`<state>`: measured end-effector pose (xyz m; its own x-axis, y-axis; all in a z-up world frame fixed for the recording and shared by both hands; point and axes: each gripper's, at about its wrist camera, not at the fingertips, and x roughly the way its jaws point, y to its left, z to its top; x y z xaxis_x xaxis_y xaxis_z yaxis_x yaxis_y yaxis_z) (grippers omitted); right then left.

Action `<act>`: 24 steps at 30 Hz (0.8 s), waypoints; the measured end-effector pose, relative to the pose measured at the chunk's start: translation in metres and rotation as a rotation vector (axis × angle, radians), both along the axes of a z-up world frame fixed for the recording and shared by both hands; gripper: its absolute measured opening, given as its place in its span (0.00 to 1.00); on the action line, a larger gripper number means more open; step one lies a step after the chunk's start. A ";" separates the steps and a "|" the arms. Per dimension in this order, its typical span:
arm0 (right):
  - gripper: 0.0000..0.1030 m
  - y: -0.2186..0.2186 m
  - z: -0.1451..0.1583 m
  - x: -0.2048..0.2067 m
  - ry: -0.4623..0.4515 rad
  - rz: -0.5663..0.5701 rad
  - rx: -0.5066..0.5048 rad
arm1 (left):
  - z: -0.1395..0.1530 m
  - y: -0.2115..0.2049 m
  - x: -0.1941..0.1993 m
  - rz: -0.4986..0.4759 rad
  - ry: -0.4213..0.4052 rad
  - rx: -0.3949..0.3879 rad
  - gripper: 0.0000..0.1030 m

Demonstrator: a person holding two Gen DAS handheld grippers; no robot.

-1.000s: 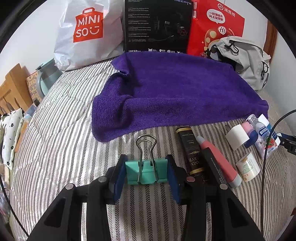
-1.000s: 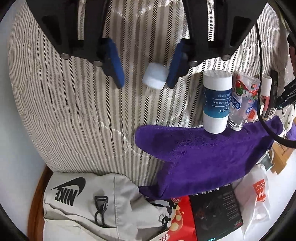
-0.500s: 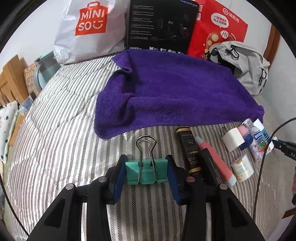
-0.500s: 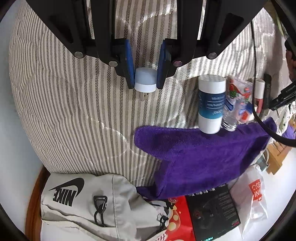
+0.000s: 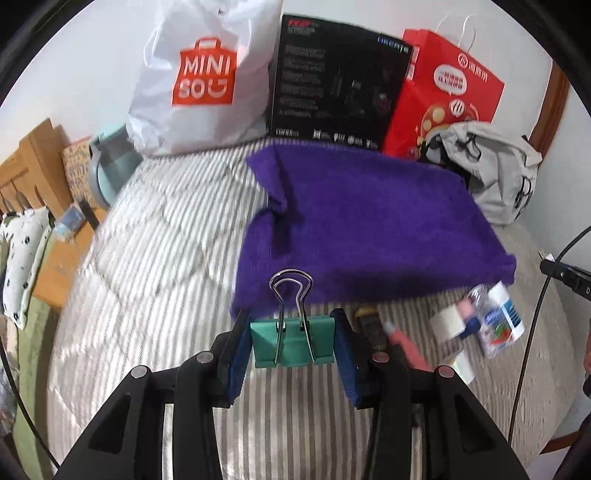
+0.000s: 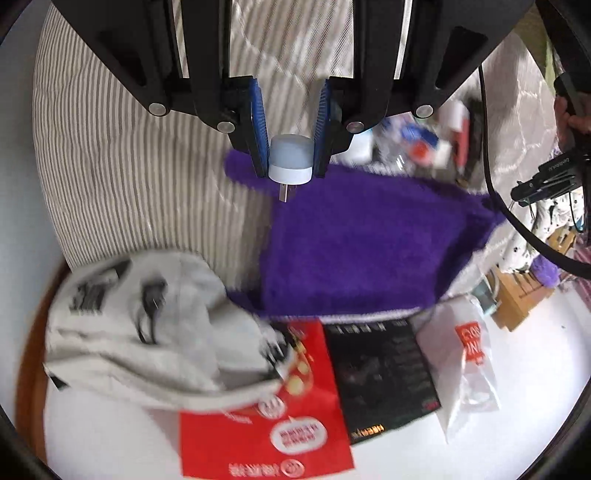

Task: Organize rigid objects
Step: 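Carry clip and white bottle onto the purple towel and open both grippers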

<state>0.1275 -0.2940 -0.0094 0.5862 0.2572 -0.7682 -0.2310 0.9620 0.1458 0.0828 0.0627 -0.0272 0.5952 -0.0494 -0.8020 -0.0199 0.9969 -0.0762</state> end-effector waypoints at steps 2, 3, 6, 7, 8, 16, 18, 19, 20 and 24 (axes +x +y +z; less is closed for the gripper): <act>0.23 0.009 0.008 0.013 -0.016 0.020 0.005 | 0.010 0.000 0.010 -0.003 -0.015 -0.010 0.39; 0.23 0.014 0.011 0.022 -0.018 0.030 0.007 | 0.014 0.000 0.017 -0.008 -0.020 -0.019 0.39; 0.23 0.027 0.013 0.042 -0.022 0.057 0.008 | 0.022 -0.002 0.035 -0.014 -0.033 -0.026 0.39; 0.23 0.030 0.013 0.046 -0.021 0.062 0.012 | 0.024 -0.004 0.043 -0.016 -0.035 -0.024 0.39; 0.23 0.034 0.010 0.056 -0.015 0.071 0.012 | 0.025 -0.005 0.053 -0.018 -0.036 -0.026 0.39; 0.23 0.055 -0.017 0.115 0.033 0.084 0.007 | 0.008 -0.021 0.116 -0.051 -0.024 -0.056 0.39; 0.23 0.057 -0.023 0.127 0.045 0.082 0.011 | 0.002 -0.025 0.129 -0.056 -0.016 -0.069 0.39; 0.23 0.059 -0.026 0.134 0.051 0.080 0.012 | -0.001 -0.027 0.138 -0.060 -0.011 -0.071 0.39; 0.23 0.061 -0.029 0.143 0.057 0.080 0.012 | -0.003 -0.029 0.143 -0.062 -0.009 -0.071 0.39; 0.23 0.068 -0.040 0.166 0.077 0.087 -0.006 | -0.015 -0.034 0.169 -0.069 0.014 -0.061 0.39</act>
